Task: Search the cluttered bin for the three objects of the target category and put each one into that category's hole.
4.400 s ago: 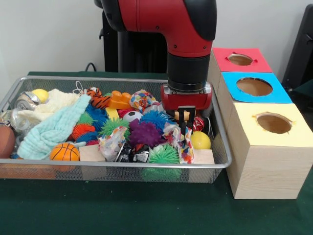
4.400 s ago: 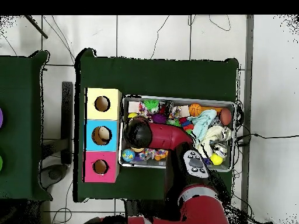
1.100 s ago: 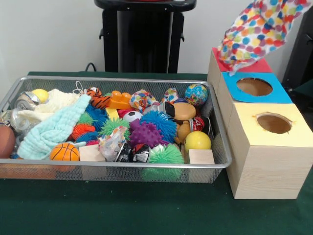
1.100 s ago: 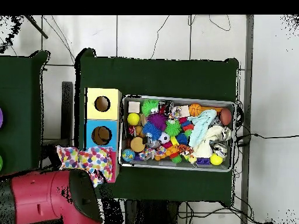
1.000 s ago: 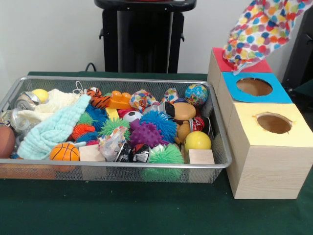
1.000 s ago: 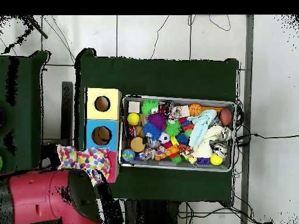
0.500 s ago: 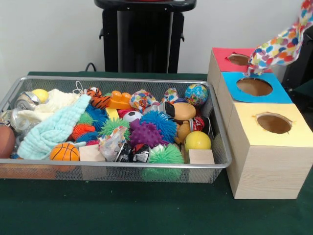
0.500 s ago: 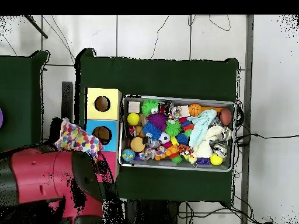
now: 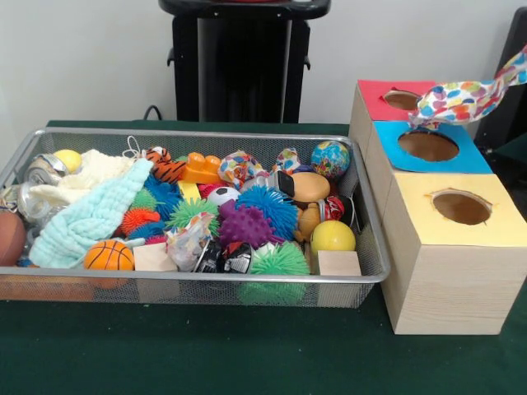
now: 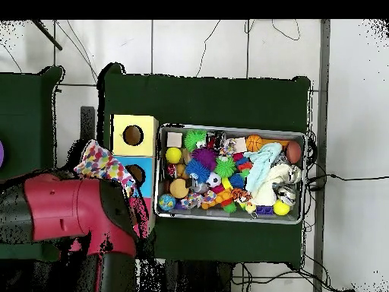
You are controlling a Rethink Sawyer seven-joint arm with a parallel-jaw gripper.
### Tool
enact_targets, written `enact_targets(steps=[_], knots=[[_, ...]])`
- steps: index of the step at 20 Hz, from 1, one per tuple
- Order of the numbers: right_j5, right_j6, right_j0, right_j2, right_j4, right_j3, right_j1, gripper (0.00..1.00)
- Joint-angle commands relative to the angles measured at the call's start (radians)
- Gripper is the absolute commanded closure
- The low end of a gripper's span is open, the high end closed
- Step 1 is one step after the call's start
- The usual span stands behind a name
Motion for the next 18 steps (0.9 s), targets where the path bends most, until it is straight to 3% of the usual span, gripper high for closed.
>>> enact_targets(steps=[1, 5, 7, 10, 12, 18], knots=[[0.098, 0.169, -0.049, 0.068, 0.031, -0.128, 0.034, 1.00], [0.118, 0.125, -0.062, 0.074, 0.006, -0.224, 0.048, 1.00], [0.227, 0.128, -0.063, 0.062, -0.016, -0.276, 0.060, 1.00], [0.291, 0.103, -0.082, 0.035, -0.053, -0.272, 0.075, 1.00], [0.245, 0.072, -0.102, 0.014, -0.081, -0.216, 0.085, 1.00], [0.022, -0.028, -0.186, 0.070, -0.103, -0.093, 0.132, 1.00]])
